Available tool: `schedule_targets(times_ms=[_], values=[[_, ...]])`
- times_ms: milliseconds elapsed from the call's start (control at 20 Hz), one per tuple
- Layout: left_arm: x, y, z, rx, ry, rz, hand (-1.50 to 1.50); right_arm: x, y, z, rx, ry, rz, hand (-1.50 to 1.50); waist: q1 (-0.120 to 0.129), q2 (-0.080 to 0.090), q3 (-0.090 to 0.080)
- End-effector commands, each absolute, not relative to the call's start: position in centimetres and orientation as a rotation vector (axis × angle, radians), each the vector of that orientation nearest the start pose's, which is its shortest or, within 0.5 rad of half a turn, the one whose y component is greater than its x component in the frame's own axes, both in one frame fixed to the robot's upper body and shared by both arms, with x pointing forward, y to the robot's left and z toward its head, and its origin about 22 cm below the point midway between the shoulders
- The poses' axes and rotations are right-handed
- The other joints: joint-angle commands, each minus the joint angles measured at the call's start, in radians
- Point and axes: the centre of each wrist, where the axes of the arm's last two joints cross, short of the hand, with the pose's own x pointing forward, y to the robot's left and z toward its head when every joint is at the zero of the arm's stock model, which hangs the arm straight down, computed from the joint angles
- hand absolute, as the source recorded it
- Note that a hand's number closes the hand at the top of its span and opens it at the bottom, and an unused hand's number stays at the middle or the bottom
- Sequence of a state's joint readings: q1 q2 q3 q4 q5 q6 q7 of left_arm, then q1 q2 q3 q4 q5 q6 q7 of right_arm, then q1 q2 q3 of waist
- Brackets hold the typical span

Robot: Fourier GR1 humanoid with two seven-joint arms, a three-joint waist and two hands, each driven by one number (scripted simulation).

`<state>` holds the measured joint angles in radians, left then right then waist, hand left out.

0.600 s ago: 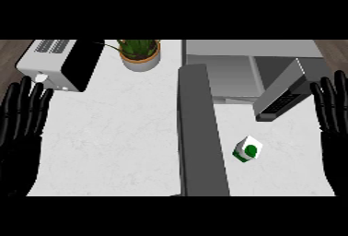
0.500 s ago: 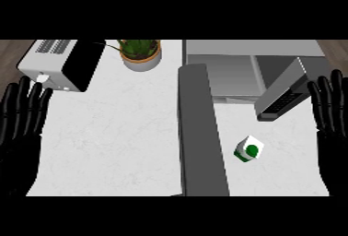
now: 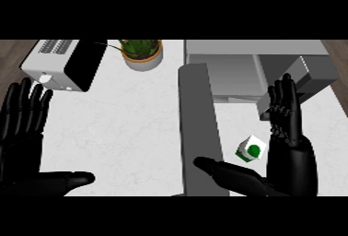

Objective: Pick up the milk, place it into the microwave and close the microwave

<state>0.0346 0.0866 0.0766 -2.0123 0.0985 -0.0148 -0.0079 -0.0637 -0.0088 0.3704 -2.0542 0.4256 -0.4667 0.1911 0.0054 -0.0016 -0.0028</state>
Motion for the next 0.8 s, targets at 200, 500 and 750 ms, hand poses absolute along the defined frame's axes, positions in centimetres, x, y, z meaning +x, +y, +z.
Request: schedule_targets(times_ms=[200,500,750], values=[[19.3,29.1,10.4,0.054,-1.963,0.051,-1.5,19.0,-10.8,13.1,-0.373,-1.989,-0.077,-1.5,-0.003,0.0,0.002],[15.8,28.7,9.6,0.043,-1.968,0.058,-1.5,16.1,-11.7,10.9,-0.478,-1.913,-0.088,-1.5,-0.005,-0.001,0.003],[13.5,32.0,9.9,0.011,-1.957,0.041,-1.5,19.0,-12.5,9.2,-0.476,-1.865,-0.101,-1.5,0.003,0.001,0.003]])
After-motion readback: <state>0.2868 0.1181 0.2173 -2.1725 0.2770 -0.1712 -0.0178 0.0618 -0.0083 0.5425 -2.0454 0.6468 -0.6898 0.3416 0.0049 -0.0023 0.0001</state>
